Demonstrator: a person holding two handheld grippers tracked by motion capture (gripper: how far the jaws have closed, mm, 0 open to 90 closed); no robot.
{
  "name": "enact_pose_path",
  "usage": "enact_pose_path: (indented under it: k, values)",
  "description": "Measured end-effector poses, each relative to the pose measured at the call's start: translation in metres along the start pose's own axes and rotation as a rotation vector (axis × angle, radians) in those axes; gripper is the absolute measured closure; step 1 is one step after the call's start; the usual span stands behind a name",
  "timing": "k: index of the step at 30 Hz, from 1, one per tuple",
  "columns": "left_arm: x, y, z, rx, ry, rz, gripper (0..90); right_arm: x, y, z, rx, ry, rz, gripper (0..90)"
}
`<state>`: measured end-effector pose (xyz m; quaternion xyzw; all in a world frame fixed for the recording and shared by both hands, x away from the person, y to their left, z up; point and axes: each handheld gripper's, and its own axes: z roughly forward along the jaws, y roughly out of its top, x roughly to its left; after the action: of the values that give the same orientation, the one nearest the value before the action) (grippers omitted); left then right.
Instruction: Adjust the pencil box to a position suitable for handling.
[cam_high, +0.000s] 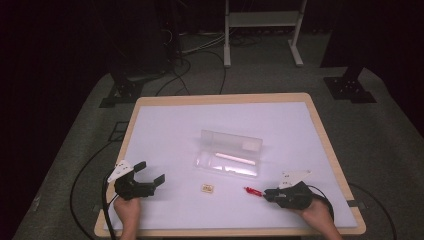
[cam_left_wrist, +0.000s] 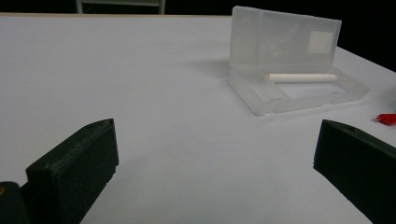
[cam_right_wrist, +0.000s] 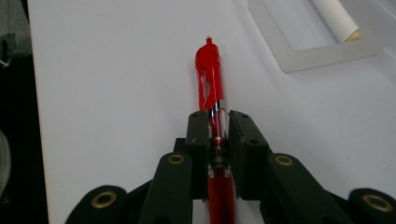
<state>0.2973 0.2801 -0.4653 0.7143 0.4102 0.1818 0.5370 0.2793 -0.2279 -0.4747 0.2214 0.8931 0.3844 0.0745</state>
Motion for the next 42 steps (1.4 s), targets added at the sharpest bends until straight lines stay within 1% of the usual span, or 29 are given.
enact_pose_path:
  k: [2, 3, 5, 8, 11, 15, 19, 21, 23, 29, 33, 37, 42]
  values:
    - [0.0, 0.0, 0.0, 0.0, -0.001, 0.001, 0.0, 0.001, -0.002, 0.0, -0.015, -0.007, 0.001, 78.0]
    - [0.0, 0.0, 0.0, 0.0, -0.001, 0.0, 0.0, 0.001, -0.003, 0.0, -0.018, -0.007, 0.012, 78.0]
    - [0.0, 0.0, 0.0, -0.002, -0.002, -0.001, 0.0, 0.001, -0.003, 0.0, -0.019, -0.008, 0.021, 78.1]
    - [0.0, 0.0, 0.0, -0.002, -0.002, -0.002, 0.0, 0.002, -0.002, 0.0, -0.017, -0.015, 0.022, 78.3]
    - [0.0, 0.0, 0.0, -0.002, -0.003, 0.003, 0.0, 0.003, -0.001, 0.0, -0.006, -0.023, 0.01, 78.8]
    - [0.0, 0.0, 0.0, -0.004, -0.002, 0.001, 0.0, 0.002, 0.0, -0.001, -0.007, -0.014, 0.021, 78.8]
    - [0.0, 0.0, 0.0, -0.005, -0.003, 0.002, 0.0, 0.003, 0.001, -0.001, -0.02, -0.001, 0.021, 78.8]
    - [0.0, 0.0, 0.0, -0.003, -0.004, 0.003, 0.0, 0.003, 0.002, -0.001, -0.015, -0.001, 0.022, 78.8]
    - [0.0, 0.0, -0.001, -0.001, -0.005, 0.006, 0.0, 0.002, 0.003, -0.001, -0.026, 0.005, 0.024, 78.8]
    - [-0.001, 0.0, 0.0, 0.001, -0.005, 0.007, 0.0, 0.0, 0.005, -0.005, -0.034, 0.003, 0.027, 78.8]
    - [0.0, 0.0, 0.0, 0.001, -0.005, 0.007, 0.0, -0.003, 0.009, -0.011, -0.046, 0.003, 0.035, 78.8]
    - [0.0, 0.0, 0.0, 0.0, -0.005, 0.006, 0.0, -0.005, 0.016, -0.014, -0.05, 0.0, 0.027, 78.8]
    - [0.0, 0.0, 0.0, -0.004, -0.006, 0.003, 0.0, -0.008, 0.029, -0.017, -0.039, 0.004, 0.011, 78.8]
